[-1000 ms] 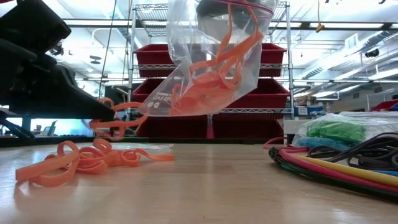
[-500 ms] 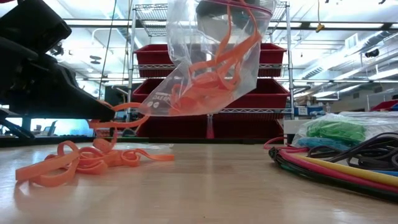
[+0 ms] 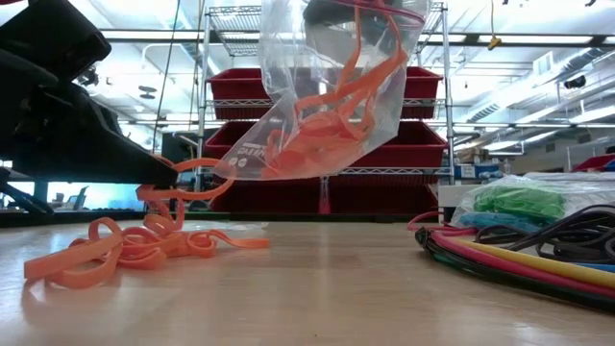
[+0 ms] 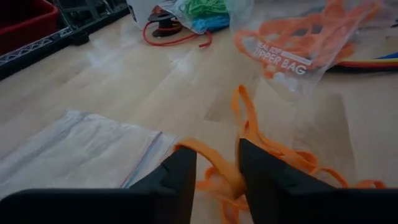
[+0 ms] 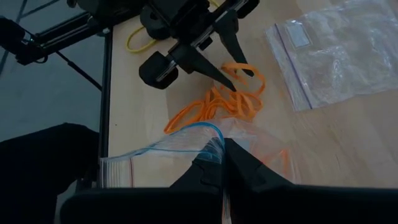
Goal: Sort rubber bands
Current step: Put the orange rubber band into the transparent zip bag
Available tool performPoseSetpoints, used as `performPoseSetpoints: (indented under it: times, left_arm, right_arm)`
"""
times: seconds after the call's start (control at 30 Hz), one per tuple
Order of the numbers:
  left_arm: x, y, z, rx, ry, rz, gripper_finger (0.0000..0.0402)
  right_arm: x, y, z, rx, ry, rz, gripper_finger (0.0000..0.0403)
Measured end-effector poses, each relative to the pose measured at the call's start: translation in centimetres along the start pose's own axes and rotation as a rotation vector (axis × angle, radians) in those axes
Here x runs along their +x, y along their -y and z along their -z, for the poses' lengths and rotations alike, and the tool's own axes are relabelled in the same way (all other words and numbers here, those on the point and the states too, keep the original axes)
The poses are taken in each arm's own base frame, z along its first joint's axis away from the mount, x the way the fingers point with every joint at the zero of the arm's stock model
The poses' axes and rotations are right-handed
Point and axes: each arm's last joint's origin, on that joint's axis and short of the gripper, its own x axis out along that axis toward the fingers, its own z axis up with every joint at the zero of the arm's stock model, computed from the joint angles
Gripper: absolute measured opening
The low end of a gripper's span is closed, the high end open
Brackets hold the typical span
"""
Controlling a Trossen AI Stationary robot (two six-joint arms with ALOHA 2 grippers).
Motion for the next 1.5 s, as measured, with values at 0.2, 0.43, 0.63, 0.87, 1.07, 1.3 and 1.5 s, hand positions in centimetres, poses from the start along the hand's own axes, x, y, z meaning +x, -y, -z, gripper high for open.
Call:
performPoseSetpoints:
  times: [0.2,0.43,0.63,0.87,1.07,1.3,1.5]
  left_arm:
    - [0.2,0.4,0.3,-0.008,0.007,0.017,0.0145]
    - [0.2,0.5,0.2,-0.024,0.017,0.022,0.0159]
    - [0.2,0.5,0.1,-0.035,0.025,0.019,0.0179]
    - [0.2,0.7,-0.3,-0.035,0.056,0.014,0.0184]
    - [-0.3,1.8,-2.3,-0.044,0.154,0.134,0.0184]
    - [-0.7,4.5,-6.5,0.027,0.275,0.273,0.0184]
    - [-0.7,7.4,-10.2,0.151,0.282,0.318,0.0184]
  right_arm:
    - [0.0,0.0,0.0,-0.006,-0.001,0.000,0.0000]
    - [0.0,0.0,0.0,-0.010,0.001,0.003,0.0000]
    - [0.0,0.0,0.0,-0.018,0.001,0.004,0.0000]
    - [0.0,0.0,0.0,-0.017,0.001,0.005,0.0000]
    - [0.0,0.0,0.0,-0.011,0.000,0.005,0.0000]
    - [0.1,0.4,-0.2,0.025,0.004,0.013,0.0000]
    - [0.2,1.1,-0.7,0.062,0.011,0.028,0.0000]
